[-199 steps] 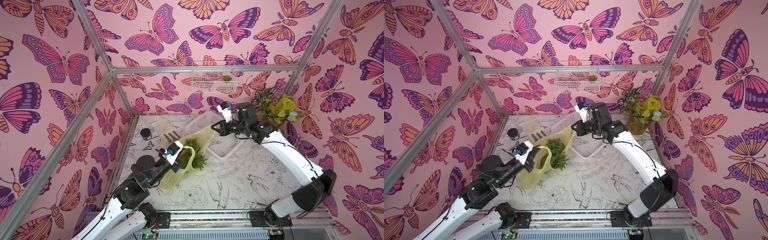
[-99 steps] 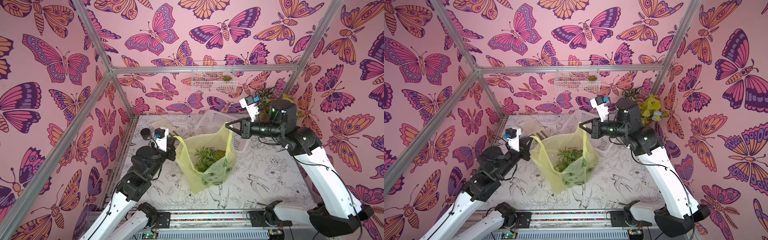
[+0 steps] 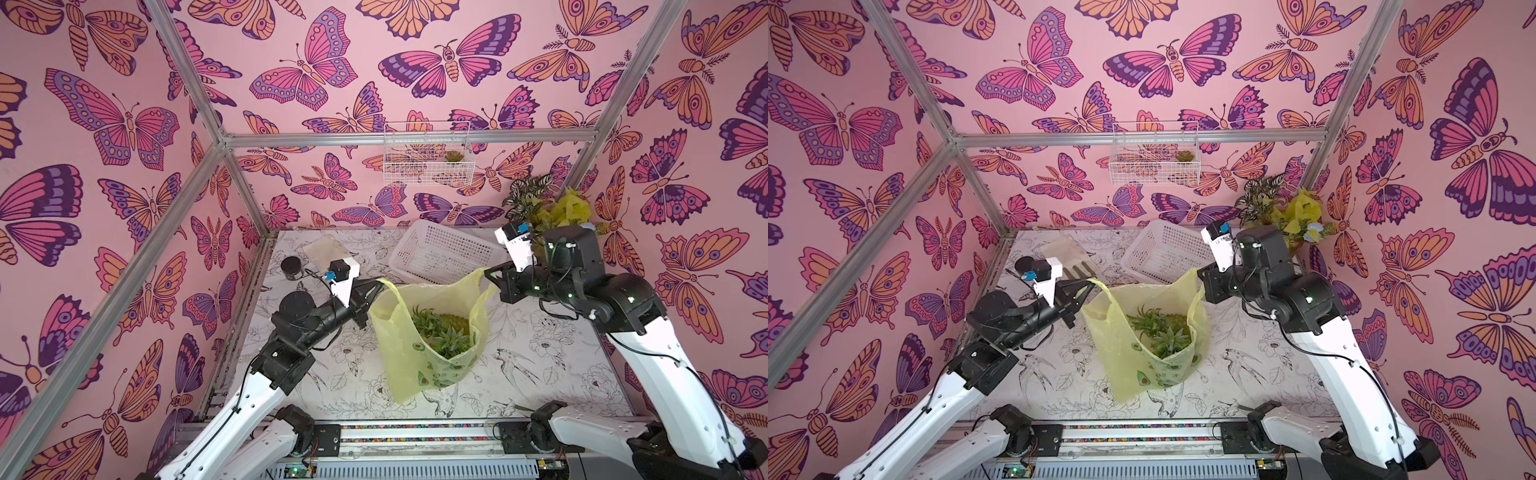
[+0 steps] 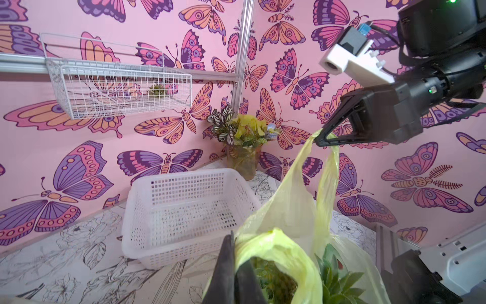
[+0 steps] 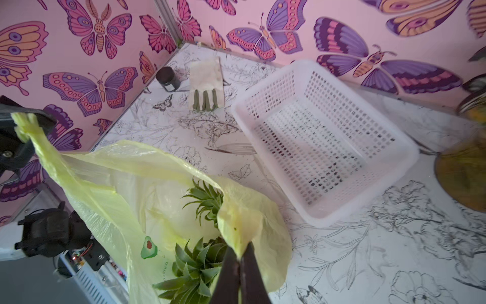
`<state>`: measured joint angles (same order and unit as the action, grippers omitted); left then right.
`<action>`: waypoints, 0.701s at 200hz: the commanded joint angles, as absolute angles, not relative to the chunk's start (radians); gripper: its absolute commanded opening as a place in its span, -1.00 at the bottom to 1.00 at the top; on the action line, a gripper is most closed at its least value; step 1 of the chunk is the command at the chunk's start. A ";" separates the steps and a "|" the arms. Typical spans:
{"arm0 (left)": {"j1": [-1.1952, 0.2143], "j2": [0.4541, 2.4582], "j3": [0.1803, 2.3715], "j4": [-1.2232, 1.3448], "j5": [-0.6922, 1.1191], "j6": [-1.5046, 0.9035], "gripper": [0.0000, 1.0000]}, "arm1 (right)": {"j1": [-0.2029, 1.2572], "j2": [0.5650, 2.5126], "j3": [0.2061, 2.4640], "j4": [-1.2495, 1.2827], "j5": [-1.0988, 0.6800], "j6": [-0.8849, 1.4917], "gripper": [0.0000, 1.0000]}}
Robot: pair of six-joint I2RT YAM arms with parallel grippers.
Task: Place the pineapple into a plastic bag & tie a knot
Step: Adjust the plastic bag at the center of the board.
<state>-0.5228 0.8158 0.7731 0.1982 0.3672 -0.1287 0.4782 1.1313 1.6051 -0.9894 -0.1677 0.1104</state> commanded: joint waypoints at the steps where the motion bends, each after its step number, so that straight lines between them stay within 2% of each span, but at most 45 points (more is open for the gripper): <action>1: -0.498 0.862 0.851 0.340 0.363 -0.089 -1.00 | 0.474 1.100 1.647 -0.961 -0.127 0.078 -1.00; 48: -0.447 0.959 0.927 0.374 0.407 -0.109 -1.00 | 0.475 1.059 1.551 -0.891 -0.213 0.127 -1.00; 86: -0.446 0.956 0.888 0.317 0.631 -0.155 -1.00 | 0.477 1.030 1.423 -0.894 -0.198 0.114 -1.00; 91: -0.446 0.955 0.876 0.315 0.659 -0.164 -1.00 | 0.477 1.035 1.433 -0.915 -0.178 0.105 -0.81; 103: -0.446 0.953 0.850 0.314 0.703 -0.184 -1.00 | 0.477 1.049 1.478 -0.965 -0.099 0.071 -0.04; 113: -0.447 0.954 0.837 0.314 0.726 -0.194 -1.00 | 0.477 1.054 1.514 -0.986 -0.028 0.021 0.35; 125: -0.446 0.961 0.831 0.314 0.749 -0.194 -1.00 | 0.477 1.052 1.547 -0.975 0.026 -0.063 0.59; 140: -0.446 0.975 0.834 0.314 0.762 -0.191 -1.00 | 0.477 1.065 1.603 -0.950 0.012 -0.160 0.64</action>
